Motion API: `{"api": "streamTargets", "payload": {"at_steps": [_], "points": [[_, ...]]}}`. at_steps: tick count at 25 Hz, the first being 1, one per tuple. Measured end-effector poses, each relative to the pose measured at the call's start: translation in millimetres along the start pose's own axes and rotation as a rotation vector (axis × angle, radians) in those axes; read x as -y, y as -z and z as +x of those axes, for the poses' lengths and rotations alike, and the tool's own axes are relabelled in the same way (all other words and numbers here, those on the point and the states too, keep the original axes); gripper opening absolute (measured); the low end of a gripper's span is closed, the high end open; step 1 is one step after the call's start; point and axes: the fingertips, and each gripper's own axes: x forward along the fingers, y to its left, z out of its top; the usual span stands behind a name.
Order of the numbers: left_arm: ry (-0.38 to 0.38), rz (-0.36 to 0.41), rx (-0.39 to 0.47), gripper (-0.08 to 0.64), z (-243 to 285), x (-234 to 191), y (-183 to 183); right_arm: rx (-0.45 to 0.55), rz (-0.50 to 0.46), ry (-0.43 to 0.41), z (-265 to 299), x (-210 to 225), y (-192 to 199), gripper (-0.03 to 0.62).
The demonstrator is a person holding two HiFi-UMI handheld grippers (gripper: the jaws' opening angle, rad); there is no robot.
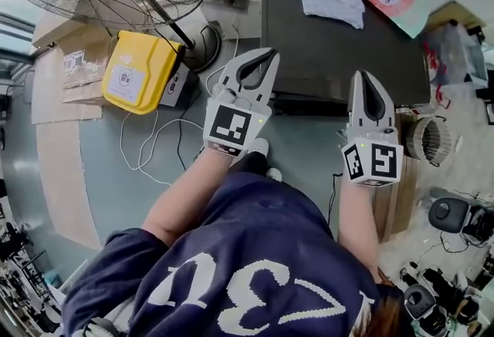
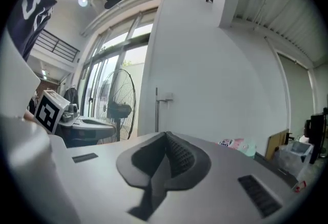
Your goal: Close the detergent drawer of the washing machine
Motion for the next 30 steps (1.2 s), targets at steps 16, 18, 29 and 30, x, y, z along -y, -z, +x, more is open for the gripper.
{"api": "streamTargets", "payload": {"at_steps": [16, 18, 29, 30], "points": [[-0.107, 0.055, 0.135, 0.017, -34.5, -10.7, -92.7, 0.157, -0.032, -0.024, -39.8, -6.6, -90.4, 0.014], [-0.113, 0.048, 0.131, 0.017, -36.0, -11.4, -92.3, 0.160, -0.034, -0.022, -41.7, -6.8, -92.7, 0.014], [-0.118, 0.032, 0.113, 0.017, -41.2, -7.6, -84.2, 0.151, -0.045, 0.023, -52.0, 1.4, -89.2, 0.014], [-0.116, 0.032, 0.112, 0.018, -41.0, -6.4, -83.8, 0.151, -0.045, 0.026, -52.9, 2.4, -88.7, 0.014]]}}
